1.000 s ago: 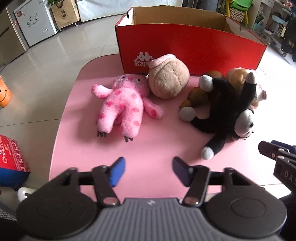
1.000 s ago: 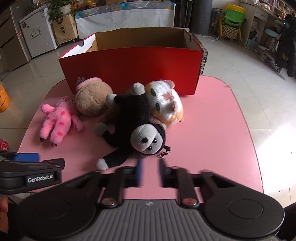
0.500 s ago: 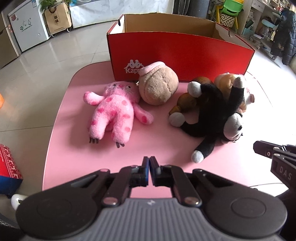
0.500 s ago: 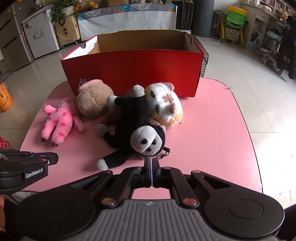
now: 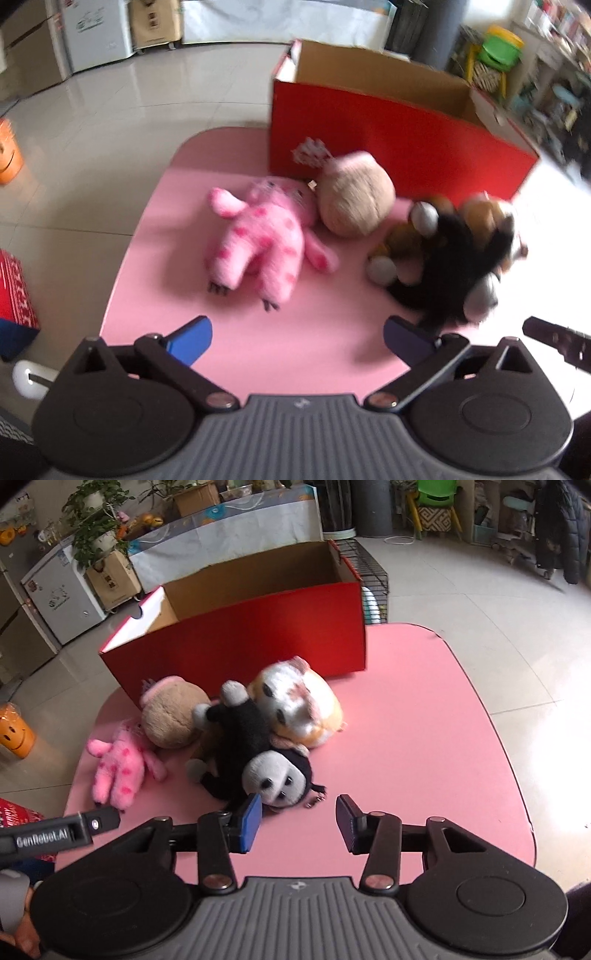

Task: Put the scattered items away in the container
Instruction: 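Move the right gripper toward the pink spotted bunny, then close the right gripper on the pink spotted bunny's body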

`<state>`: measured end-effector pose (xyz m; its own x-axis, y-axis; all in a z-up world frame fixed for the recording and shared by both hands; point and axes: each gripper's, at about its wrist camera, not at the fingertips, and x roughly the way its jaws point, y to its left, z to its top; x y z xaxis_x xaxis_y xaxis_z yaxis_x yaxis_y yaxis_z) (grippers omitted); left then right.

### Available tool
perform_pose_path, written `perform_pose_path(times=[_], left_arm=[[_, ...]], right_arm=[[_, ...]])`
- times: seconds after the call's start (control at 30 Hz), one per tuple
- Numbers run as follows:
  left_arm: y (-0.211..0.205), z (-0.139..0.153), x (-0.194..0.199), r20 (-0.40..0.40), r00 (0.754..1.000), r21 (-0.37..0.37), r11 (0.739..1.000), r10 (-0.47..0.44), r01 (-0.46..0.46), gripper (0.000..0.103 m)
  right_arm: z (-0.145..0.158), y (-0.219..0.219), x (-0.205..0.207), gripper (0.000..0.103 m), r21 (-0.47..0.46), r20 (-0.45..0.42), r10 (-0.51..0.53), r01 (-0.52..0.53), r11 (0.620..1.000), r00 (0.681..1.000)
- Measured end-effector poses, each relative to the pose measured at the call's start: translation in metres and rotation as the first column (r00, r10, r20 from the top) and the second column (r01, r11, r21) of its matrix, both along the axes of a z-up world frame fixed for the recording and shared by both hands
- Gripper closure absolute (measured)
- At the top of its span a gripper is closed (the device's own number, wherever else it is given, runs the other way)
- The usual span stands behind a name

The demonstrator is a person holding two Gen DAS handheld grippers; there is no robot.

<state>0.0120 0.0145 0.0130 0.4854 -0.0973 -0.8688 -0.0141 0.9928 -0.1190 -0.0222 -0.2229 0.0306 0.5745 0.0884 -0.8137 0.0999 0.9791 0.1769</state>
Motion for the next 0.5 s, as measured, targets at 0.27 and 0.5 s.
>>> perform_pose_path(times=[0.27,0.5], left_arm=[[0.020,0.017,0.027,0.027,0.998,0.013,0.998,0.063,-0.063,0.000],[0.029,0.005,0.039,0.013,0.996,0.021,0.996,0.089,-0.090,0.000]], right_arm=[[0.016,0.019,0.017,0.058,0.000,0.048,0.091,-0.091,0.996,0.995],[0.013,0.053,0.039,0.058,-0.002,0.037,0.228,-0.228,0.974,0.973]])
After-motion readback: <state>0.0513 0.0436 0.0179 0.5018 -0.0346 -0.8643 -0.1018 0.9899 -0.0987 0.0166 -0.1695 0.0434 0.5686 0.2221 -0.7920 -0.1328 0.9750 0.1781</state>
